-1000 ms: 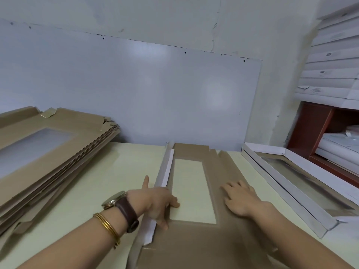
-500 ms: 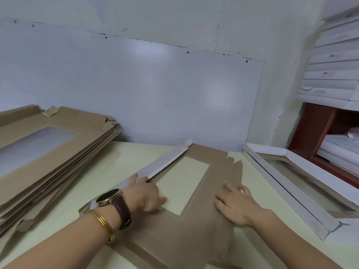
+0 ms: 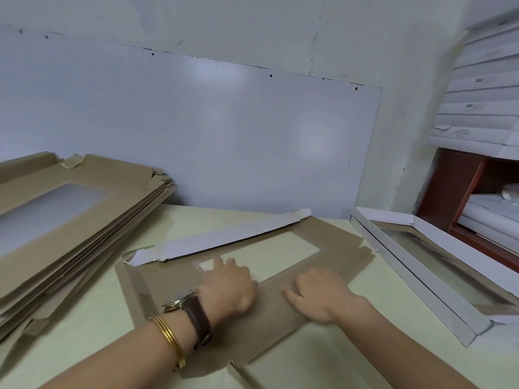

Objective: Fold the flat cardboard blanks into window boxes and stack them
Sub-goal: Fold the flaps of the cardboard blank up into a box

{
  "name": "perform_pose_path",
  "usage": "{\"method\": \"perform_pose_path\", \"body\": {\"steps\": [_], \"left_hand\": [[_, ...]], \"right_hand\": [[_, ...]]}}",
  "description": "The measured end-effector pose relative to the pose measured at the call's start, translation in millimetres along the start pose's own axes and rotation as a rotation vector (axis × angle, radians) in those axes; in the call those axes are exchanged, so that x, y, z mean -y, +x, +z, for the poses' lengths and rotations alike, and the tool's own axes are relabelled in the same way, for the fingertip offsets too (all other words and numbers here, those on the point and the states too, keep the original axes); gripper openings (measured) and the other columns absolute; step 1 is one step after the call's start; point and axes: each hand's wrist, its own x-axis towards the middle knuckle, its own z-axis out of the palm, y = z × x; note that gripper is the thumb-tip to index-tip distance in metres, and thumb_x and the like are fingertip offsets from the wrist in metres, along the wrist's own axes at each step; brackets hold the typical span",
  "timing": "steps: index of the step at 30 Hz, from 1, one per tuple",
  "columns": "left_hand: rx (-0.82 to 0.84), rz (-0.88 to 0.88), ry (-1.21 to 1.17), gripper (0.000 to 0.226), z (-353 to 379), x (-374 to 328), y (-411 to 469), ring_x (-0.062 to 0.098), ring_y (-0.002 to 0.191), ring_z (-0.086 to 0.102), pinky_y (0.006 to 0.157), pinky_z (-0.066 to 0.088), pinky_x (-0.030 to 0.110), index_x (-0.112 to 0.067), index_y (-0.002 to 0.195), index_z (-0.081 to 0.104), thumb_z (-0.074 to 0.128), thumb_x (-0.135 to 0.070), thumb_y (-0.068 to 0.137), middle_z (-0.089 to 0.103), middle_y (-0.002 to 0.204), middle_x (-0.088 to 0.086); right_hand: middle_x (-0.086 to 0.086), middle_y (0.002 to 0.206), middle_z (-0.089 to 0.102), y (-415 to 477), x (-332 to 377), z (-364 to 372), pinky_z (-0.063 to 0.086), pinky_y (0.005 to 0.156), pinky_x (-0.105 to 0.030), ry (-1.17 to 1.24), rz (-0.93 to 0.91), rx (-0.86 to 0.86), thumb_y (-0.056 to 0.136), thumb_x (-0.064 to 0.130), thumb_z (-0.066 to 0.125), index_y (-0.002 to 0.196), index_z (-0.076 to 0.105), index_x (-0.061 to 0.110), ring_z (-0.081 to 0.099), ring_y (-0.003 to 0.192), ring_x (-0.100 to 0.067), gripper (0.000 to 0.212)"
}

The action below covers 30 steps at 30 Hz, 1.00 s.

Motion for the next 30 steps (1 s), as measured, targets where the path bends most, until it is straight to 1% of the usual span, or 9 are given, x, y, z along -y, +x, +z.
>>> {"method": "perform_pose_path", "body": {"steps": [3, 6, 8, 11, 17, 19, 22, 25, 30], "left_hand": [[0.142, -0.01, -0.001, 0.061, 3.0, -19.0, -6.6, 0.039, 0.128, 0.034, 0.105, 0.031, 0.045, -0.015, 0.136, 0.047, 0.021, -0.056, 0.098, 0.043, 0.138, 0.019], [0.157, -0.09, 0.005, 0.075, 13.1, -28.5, -9.2, 0.039, 0.137, 0.023, 0.108, 0.028, 0.051, -0.018, 0.145, 0.033, 0.021, -0.07, 0.092, 0.029, 0.15, 0.019], [0.139, -0.098, 0.039, 0.08, 20.1, -27.5, -8.4, 0.038, 0.141, 0.016, 0.109, 0.025, 0.055, -0.022, 0.15, 0.023, 0.026, -0.074, 0.088, 0.019, 0.155, 0.017], [0.14, -0.06, 0.021, 0.086, 25.8, -15.4, -1.7, 0.038, 0.146, 0.003, 0.113, 0.013, 0.058, -0.029, 0.153, 0.011, 0.03, -0.077, 0.084, 0.005, 0.16, 0.014], [0.219, 0.025, -0.043, 0.089, 25.2, 10.2, 13.5, 0.033, 0.147, -0.008, 0.117, 0.0, 0.055, -0.035, 0.153, 0.004, 0.037, -0.077, 0.083, -0.004, 0.161, 0.009], [0.234, 0.058, -0.051, 0.089, 22.3, 16.3, 15.6, 0.032, 0.148, -0.007, 0.118, 0.0, 0.054, -0.035, 0.153, 0.005, 0.04, -0.076, 0.083, -0.003, 0.162, 0.008], [0.266, 0.107, -0.068, 0.089, 16.9, 26.2, 17.3, 0.03, 0.148, -0.009, 0.118, -0.003, 0.052, -0.036, 0.153, 0.005, 0.044, -0.074, 0.084, -0.004, 0.162, 0.006], [0.304, 0.149, -0.089, 0.088, 12.3, 38.4, 19.5, 0.025, 0.148, -0.012, 0.117, -0.007, 0.053, -0.038, 0.153, 0.005, 0.048, -0.071, 0.084, -0.007, 0.162, 0.003], [0.369, 0.194, -0.119, 0.088, 5.1, 54.5, 26.2, 0.019, 0.148, -0.015, 0.113, -0.012, 0.057, -0.04, 0.152, 0.009, 0.059, -0.063, 0.083, -0.008, 0.162, -0.002]], "right_hand": [[-0.017, 0.116, 0.063, 9.5, -2.2, -1.6, 0.039, 0.078, -0.034, 0.019, 0.021, 0.029, 0.098, 0.05, 0.03, 0.101, 0.064, 0.01, 0.058, 0.108, -0.034, 0.053], [-0.015, 0.119, 0.063, 17.9, -6.3, -1.9, 0.043, 0.084, -0.034, 0.053, 0.047, 0.098, 0.099, 0.048, 0.03, 0.103, 0.065, 0.011, 0.058, 0.111, -0.032, 0.051], [-0.013, 0.117, 0.063, 21.7, -11.3, -0.5, 0.042, 0.081, -0.034, 0.083, 0.055, 0.14, 0.099, 0.046, 0.031, 0.092, 0.063, 0.016, 0.058, 0.108, -0.031, 0.044], [-0.01, 0.109, 0.064, 25.2, -19.5, 2.2, 0.037, 0.072, -0.031, 0.15, 0.062, 0.165, 0.098, 0.042, 0.034, 0.071, 0.049, 0.021, 0.057, 0.1, -0.028, 0.037], [-0.004, 0.1, 0.046, 30.2, -30.1, 7.0, 0.04, 0.088, -0.032, 0.222, 0.066, 0.171, 0.096, 0.041, 0.042, 0.079, 0.054, 0.023, 0.048, 0.105, -0.027, 0.028], [-0.003, 0.106, 0.047, 32.9, -34.5, 8.8, 0.039, 0.09, -0.031, 0.251, 0.085, 0.173, 0.095, 0.041, 0.045, 0.085, 0.06, 0.021, 0.047, 0.108, -0.025, 0.027], [-0.003, 0.121, 0.047, 33.2, -42.5, 12.3, 0.038, 0.098, -0.034, 0.263, 0.107, 0.196, 0.094, 0.044, 0.046, 0.113, 0.062, 0.022, 0.043, 0.119, -0.023, 0.033], [-0.001, 0.137, 0.042, 29.3, -48.9, 14.4, 0.035, 0.107, -0.04, 0.254, 0.13, 0.234, 0.094, 0.05, 0.043, 0.137, 0.048, 0.029, 0.036, 0.132, -0.02, 0.048], [-0.002, 0.154, 0.028, 21.9, -55.2, 17.8, 0.021, 0.116, -0.038, 0.251, 0.127, 0.294, 0.097, 0.054, 0.039, 0.149, 0.031, 0.033, 0.019, 0.144, -0.021, 0.057]]}}
